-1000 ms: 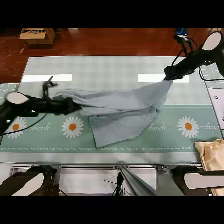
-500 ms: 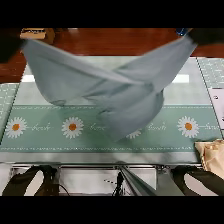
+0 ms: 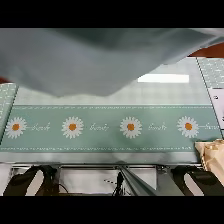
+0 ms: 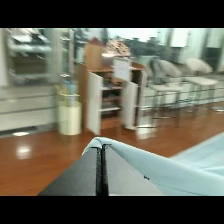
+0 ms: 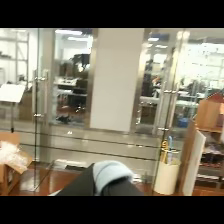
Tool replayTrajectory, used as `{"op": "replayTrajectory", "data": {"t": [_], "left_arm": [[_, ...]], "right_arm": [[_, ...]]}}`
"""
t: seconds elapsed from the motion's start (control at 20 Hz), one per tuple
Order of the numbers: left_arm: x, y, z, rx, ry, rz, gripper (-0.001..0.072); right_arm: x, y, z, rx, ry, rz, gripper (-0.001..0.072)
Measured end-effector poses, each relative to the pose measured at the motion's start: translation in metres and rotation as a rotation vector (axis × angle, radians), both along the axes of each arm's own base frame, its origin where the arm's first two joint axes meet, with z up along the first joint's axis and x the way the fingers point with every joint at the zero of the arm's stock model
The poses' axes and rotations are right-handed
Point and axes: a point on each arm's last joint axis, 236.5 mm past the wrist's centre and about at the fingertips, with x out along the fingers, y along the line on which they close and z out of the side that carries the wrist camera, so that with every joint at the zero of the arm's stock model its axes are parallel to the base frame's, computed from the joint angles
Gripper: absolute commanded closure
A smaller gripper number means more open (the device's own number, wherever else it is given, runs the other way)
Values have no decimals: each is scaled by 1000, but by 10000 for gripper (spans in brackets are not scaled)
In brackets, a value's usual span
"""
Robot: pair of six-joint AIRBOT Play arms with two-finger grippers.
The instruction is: Fold the shirts.
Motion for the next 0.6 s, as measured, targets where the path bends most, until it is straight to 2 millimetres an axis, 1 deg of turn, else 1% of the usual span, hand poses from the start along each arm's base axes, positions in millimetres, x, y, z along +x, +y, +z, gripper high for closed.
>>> {"op": "replayTrajectory", "data": {"t": [0.05, 0.15, 0.2, 0.3, 0.35, 0.45, 0.55, 0.6], "left_arm": [[-13, 1, 0, 13, 10, 24, 690], [-32, 6, -15, 42, 71, 79, 689], [-38, 9, -22, 51, 100, 103, 690], [-46, 15, -47, 72, 203, 139, 689], [-47, 18, -59, 77, 255, 154, 689], [-42, 24, -89, 86, 382, 168, 689], [-29, 31, -123, 94, 519, 170, 689], [-21, 33, -142, 99, 587, 164, 689]], "right_arm": [[-14, -5, -1, 1, 12, -24, 675], [-35, -16, -10, 3, 54, -69, 675], [-41, -21, -18, 5, 90, -91, 674], [-46, -31, -41, 5, 192, -133, 675], [-46, -35, -54, 4, 249, -152, 675], [-34, -44, -92, -6, 418, -188, 675], [-13, -45, -138, -41, 635, -191, 675], [0, -40, -160, -61, 736, -170, 675]]}}
